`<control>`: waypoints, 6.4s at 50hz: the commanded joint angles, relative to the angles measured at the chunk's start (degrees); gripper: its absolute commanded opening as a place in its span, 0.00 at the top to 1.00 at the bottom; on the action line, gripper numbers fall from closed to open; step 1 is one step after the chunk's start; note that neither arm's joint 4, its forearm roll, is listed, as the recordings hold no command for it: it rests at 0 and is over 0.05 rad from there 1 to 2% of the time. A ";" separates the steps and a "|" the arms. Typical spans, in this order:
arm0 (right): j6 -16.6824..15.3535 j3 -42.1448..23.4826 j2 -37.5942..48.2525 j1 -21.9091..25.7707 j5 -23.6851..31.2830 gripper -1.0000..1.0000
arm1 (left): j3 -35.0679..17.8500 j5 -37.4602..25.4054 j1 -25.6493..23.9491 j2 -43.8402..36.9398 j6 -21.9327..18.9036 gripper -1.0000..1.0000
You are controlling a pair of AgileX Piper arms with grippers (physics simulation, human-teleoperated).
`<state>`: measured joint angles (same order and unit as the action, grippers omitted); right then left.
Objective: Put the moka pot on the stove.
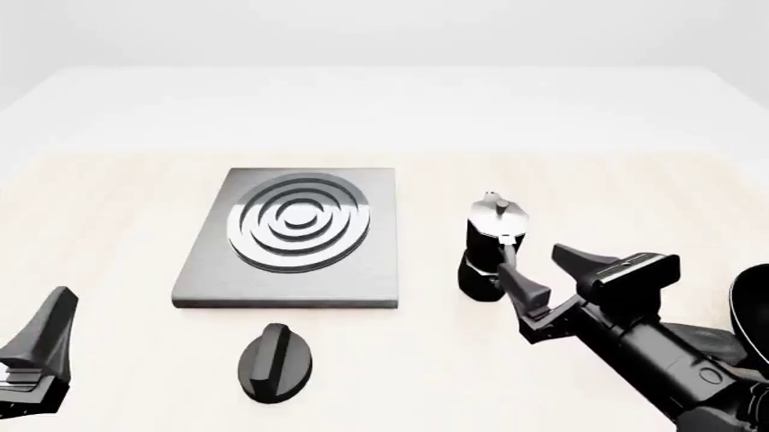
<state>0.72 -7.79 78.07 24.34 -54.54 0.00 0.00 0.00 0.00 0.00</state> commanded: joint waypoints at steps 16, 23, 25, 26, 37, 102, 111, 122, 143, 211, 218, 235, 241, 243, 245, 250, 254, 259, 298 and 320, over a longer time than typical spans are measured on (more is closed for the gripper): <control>0.69 -1.51 8.20 0.87 -5.10 0.00 | 0.00 0.00 0.00 0.00 0.00 0.00; 0.85 -1.57 9.77 0.93 -6.17 0.00 | 0.00 0.00 0.00 0.00 0.00 0.00; 0.83 -1.66 10.91 0.96 -6.81 0.00 | 0.00 0.00 0.00 0.00 0.00 0.00; 0.87 -1.64 11.09 0.93 -7.01 0.00 | 0.00 0.00 0.00 0.00 0.00 0.00; 1.45 -1.65 12.80 1.16 -8.32 0.00 | 0.00 0.00 0.00 0.00 0.00 0.00; 3.39 -1.65 17.26 1.73 -13.00 1.00 | 0.00 0.00 0.00 0.00 0.00 0.00; 3.43 -1.59 17.28 1.82 -13.09 1.00 | 0.00 0.00 0.00 0.00 0.00 0.00; 3.44 -1.52 16.87 1.92 -12.92 1.00 | 0.00 0.00 0.00 0.00 0.00 0.00; 2.56 0.09 0.24 3.15 -1.41 1.00 | 0.00 0.00 0.00 0.00 0.00 0.00; -2.29 -18.98 -21.87 5.01 28.31 1.00 | 0.00 0.00 0.00 0.00 0.00 0.00; -2.31 -21.28 -18.43 5.33 27.17 1.00 | 0.00 0.00 0.00 0.00 0.00 0.00; -2.13 -26.33 -10.17 4.98 24.00 1.00 | 0.00 0.00 0.00 0.00 0.00 0.00; -2.21 -27.79 -8.51 4.89 23.89 1.00 | 0.00 0.00 0.00 0.00 0.00 0.00; -2.32 -28.55 -7.78 4.84 23.90 1.00 | 0.00 0.00 0.00 0.00 0.00 0.00; -2.40 -29.33 -7.06 4.98 23.90 1.00 | 0.00 0.00 0.00 0.00 0.00 0.00; -2.55 -30.69 -4.63 5.37 22.98 1.00 | 0.00 0.00 0.00 0.00 0.00 0.00; -2.49 -31.80 -2.51 5.37 22.25 1.00 | 0.00 0.00 0.00 0.00 0.00 0.00; -2.67 -33.92 -0.39 5.85 22.51 1.00 | 0.00 0.00 0.00 0.00 0.00 0.00; -2.86 -50.93 17.01 9.99 23.74 1.00 | 0.00 0.00 0.00 0.00 0.00 0.00; -1.58 -58.47 25.59 11.67 24.48 1.00 | 0.00 0.00 0.00 0.00 0.00 0.00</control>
<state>-1.56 -62.67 100.84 35.28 -30.16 0.00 0.00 0.00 0.00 0.00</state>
